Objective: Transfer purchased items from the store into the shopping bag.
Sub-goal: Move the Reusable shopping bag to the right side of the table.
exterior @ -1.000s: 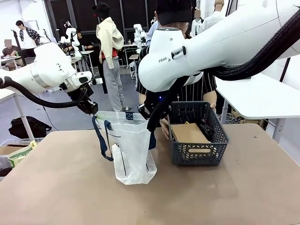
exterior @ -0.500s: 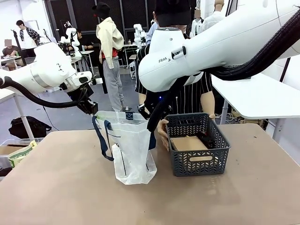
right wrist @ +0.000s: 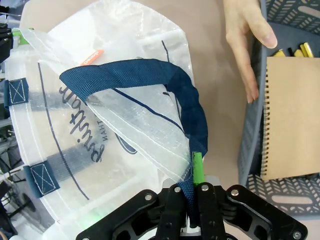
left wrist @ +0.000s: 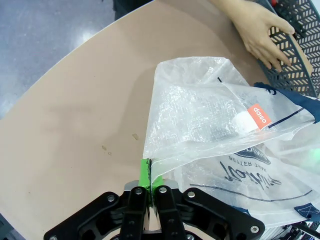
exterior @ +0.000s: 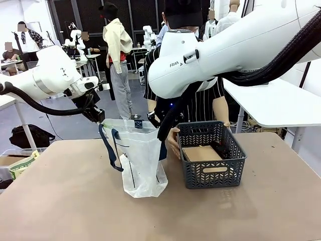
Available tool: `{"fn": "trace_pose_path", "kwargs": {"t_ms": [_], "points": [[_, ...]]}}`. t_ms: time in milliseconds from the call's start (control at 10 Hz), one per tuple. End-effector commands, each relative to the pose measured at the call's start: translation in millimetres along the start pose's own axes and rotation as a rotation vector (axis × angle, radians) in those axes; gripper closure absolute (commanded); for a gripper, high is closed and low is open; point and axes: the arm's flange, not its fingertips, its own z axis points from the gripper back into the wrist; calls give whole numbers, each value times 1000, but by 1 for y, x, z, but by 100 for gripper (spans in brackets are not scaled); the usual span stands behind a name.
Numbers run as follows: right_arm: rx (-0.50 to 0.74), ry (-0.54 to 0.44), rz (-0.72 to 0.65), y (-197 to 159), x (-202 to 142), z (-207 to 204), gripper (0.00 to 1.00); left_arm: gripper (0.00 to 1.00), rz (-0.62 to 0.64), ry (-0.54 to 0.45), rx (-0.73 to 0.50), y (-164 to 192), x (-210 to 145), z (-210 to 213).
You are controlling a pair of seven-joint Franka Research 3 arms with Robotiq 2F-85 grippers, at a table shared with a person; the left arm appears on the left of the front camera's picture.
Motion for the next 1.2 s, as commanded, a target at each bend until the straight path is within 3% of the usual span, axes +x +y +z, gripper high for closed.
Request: {"fn": "trace_pose_path", "kwargs": {"t_ms": [0,1100], "points": [[11,4,-11,-3,0,1,100,100,8,3,8,2,-4,3],[11,4,-11,-3,0,1,100,100,8,3,8,2,-4,3]]}}
